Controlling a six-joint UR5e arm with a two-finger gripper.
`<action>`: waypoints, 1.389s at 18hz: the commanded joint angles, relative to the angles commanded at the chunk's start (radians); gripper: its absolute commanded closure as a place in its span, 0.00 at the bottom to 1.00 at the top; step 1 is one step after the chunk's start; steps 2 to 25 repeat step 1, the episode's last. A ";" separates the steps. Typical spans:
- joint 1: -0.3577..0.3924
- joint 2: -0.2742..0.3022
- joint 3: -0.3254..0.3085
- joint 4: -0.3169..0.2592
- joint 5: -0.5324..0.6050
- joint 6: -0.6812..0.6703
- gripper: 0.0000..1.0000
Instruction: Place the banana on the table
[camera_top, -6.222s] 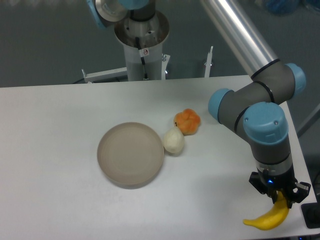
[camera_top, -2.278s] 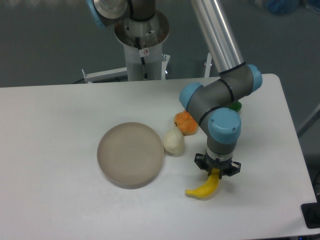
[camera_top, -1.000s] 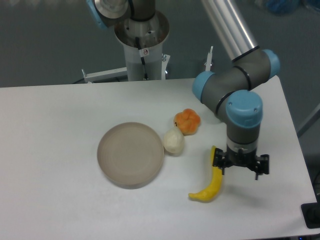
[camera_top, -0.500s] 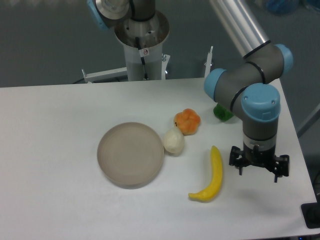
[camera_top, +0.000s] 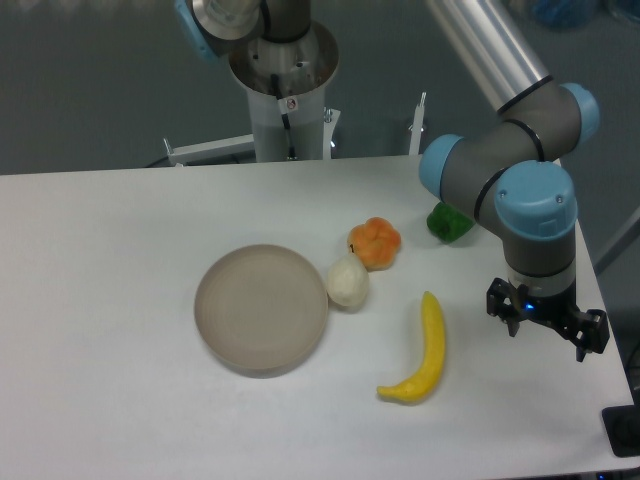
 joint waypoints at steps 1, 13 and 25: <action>0.000 0.002 0.000 0.000 0.000 0.000 0.00; 0.000 0.002 0.000 0.000 0.000 0.000 0.00; 0.000 0.002 0.000 0.000 0.000 0.000 0.00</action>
